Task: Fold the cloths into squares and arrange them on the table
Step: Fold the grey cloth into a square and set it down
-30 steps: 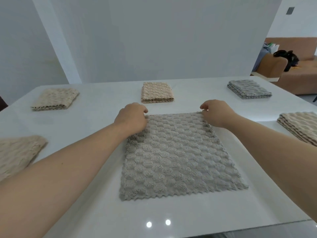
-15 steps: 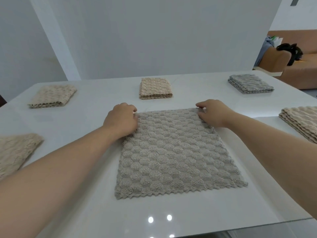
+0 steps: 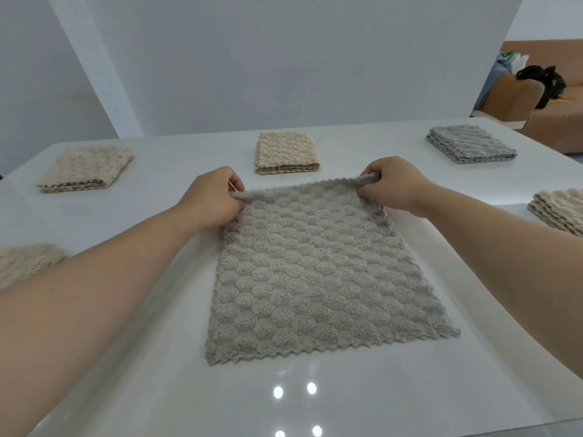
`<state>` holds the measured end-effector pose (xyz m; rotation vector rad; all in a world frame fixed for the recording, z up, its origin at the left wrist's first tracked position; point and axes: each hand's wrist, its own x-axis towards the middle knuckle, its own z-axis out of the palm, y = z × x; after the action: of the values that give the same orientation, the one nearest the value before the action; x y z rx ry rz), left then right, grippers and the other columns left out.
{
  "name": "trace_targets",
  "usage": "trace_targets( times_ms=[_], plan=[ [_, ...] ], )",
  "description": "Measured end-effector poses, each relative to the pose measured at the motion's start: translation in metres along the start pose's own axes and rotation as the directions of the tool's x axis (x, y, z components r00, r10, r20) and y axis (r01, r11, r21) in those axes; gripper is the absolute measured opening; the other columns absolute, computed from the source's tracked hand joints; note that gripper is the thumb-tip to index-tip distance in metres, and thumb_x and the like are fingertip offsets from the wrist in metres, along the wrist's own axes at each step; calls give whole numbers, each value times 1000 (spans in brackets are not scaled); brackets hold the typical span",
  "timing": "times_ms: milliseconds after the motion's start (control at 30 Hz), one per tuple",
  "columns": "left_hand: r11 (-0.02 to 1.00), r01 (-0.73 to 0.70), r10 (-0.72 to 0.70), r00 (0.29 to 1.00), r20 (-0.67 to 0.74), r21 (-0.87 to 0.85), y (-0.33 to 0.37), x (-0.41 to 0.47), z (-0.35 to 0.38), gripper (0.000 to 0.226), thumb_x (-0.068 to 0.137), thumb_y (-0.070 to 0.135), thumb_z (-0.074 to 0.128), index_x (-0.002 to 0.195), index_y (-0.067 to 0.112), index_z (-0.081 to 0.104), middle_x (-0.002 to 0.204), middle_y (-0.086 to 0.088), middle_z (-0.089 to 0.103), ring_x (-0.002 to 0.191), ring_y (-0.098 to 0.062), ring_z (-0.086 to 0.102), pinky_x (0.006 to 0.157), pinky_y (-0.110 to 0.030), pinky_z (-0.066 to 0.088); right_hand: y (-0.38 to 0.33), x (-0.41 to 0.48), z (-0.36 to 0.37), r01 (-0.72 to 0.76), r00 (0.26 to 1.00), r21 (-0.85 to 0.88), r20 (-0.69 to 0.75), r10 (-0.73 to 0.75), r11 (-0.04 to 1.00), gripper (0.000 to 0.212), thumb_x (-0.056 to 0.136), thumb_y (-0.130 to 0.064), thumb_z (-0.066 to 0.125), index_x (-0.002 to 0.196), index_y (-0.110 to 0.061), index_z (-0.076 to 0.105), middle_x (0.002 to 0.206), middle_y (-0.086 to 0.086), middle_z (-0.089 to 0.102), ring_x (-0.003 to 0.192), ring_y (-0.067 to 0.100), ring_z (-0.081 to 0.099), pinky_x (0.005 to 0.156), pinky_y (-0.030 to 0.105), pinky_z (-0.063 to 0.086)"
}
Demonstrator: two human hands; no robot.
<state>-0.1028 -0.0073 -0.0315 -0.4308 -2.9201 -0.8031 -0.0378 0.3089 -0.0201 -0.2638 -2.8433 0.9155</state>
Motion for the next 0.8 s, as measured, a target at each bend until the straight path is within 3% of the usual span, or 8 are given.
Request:
trace_targets(
  times_ms=[100, 233, 333, 400, 467, 600, 700, 800],
  plan=[
    [999, 17, -20, 998, -64, -50, 1, 2, -7, 22, 83, 12, 78, 101, 18, 67, 78, 10, 61, 63, -1, 62, 52, -6, 37, -3, 3, -1, 27, 997, 5, -77, -27, 1000, 6, 84, -15, 71, 89, -11, 71, 77, 8, 68, 62, 15, 54, 54, 25, 42],
    [998, 2, -12, 988, -156, -66, 0, -4, -15, 21, 77, 22, 86, 91, 21, 71, 90, 4, 67, 89, -17, 62, 73, -24, 39, -7, -4, -6, 29, 993, 38, -118, -25, 999, 6, 84, -14, 72, 89, -13, 72, 72, 4, 67, 59, 15, 56, 55, 25, 45],
    [992, -58, 38, 984, -173, -114, 2, -18, -23, 16, 77, 19, 85, 88, 19, 73, 85, 6, 70, 81, -20, 66, 75, -29, 47, -6, -17, -11, 17, 993, 156, -119, 2, 988, 9, 79, -9, 70, 84, -15, 75, 70, 8, 74, 64, 20, 67, 65, 40, 60],
    [987, -91, 67, 983, -169, -134, 5, -32, -29, 12, 81, 15, 81, 88, 20, 73, 80, 7, 71, 77, -17, 69, 74, -28, 51, -2, -28, -14, 23, 991, 207, -136, 6, 978, 12, 79, -10, 69, 82, -20, 76, 71, 5, 75, 76, 24, 73, 79, 46, 61],
    [984, -108, 82, 981, -176, -143, 7, -47, -33, 9, 84, 15, 78, 89, 22, 74, 79, 7, 74, 81, -15, 71, 77, -26, 51, 0, -42, -17, 38, 988, 207, -154, -6, 977, 14, 81, -13, 70, 85, -26, 75, 75, -1, 75, 83, 22, 73, 81, 41, 60],
    [975, -142, 109, 975, -192, -169, 11, -86, -37, 7, 87, 21, 77, 91, 25, 73, 83, 10, 74, 82, -10, 69, 78, -17, 50, 5, -81, -24, 96, 975, 124, -212, -68, 988, 12, 87, -21, 71, 97, -27, 71, 87, -8, 72, 83, 11, 68, 65, 19, 47],
    [973, -163, 128, 971, -204, -165, 12, -116, -34, 11, 86, 20, 78, 89, 28, 71, 84, 15, 71, 77, -3, 67, 72, -9, 46, 9, -112, -23, 132, 966, 33, -229, -121, 991, 5, 89, -25, 69, 92, -28, 69, 84, -9, 71, 79, 7, 64, 62, 18, 44],
    [975, -153, 122, 975, -187, -161, 12, -143, -29, 15, 85, 17, 79, 89, 28, 70, 87, 16, 72, 79, 1, 67, 75, -10, 49, 13, -140, -19, 133, 969, 77, -220, -113, 988, 8, 88, -20, 70, 92, -27, 70, 84, -10, 72, 77, 3, 65, 64, 10, 46]
  ],
)
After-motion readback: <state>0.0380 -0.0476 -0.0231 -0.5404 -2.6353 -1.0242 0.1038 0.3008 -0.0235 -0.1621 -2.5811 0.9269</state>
